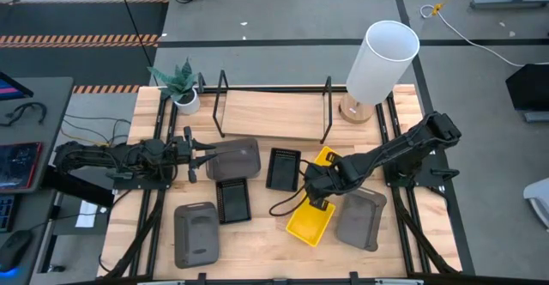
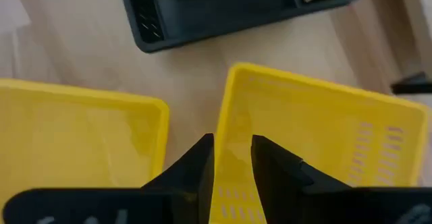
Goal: Stack baskets on shelf by color
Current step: Stack the top yellow bin on top of the bottom yellow bin
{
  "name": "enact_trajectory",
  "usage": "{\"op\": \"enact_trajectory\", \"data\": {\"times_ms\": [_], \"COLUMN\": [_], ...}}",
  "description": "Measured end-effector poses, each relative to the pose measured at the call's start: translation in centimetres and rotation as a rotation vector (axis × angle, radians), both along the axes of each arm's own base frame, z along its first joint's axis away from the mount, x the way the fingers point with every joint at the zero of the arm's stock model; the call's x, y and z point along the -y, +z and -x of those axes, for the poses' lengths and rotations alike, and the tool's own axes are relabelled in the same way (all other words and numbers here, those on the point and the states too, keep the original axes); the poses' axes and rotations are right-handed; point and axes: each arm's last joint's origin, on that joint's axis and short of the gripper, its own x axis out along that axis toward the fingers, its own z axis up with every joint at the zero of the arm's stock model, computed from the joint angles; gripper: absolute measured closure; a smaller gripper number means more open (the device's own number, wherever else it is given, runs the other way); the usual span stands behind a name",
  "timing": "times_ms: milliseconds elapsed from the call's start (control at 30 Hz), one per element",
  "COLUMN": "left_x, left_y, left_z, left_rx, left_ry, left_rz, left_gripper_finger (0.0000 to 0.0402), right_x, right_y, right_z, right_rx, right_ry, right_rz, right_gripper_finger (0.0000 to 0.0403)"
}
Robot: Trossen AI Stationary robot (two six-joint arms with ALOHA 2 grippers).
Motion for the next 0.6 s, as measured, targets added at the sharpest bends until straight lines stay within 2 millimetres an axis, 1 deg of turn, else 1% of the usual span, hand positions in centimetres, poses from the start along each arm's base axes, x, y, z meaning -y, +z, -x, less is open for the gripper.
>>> {"op": "enact_trajectory", "data": {"times_ms": [200,333,467,600], "left_x": [0.0,0.0,0.0,0.0], "left_y": [0.0,0.0,0.0,0.0], "left_z": [0.0,0.0,0.0,0.0], "left_rx": [0.000,0.000,-0.001,0.000], "left_ry": [0.000,0.000,0.000,0.000], "left_rz": [0.000,0.000,0.000,0.000], "left_gripper_finger": [0.0280,0.0280,0.0280,0.0280], "right_x": [0.8,1.1,1.3,1.4], "right_y": [-2.5,-3.8,-4.3,-4.4], "right_z": [0.5,0.7,0.8,0.8], "right_rx": [-0.016,-0.010,-0.006,-0.008], "right_ry": [-0.016,-0.017,-0.024,-0.034], "right_rz": [-0.029,-0.059,-0.073,-0.076], "right_gripper_finger": [0.0273,0.0269,0.0269,0.0272]}}
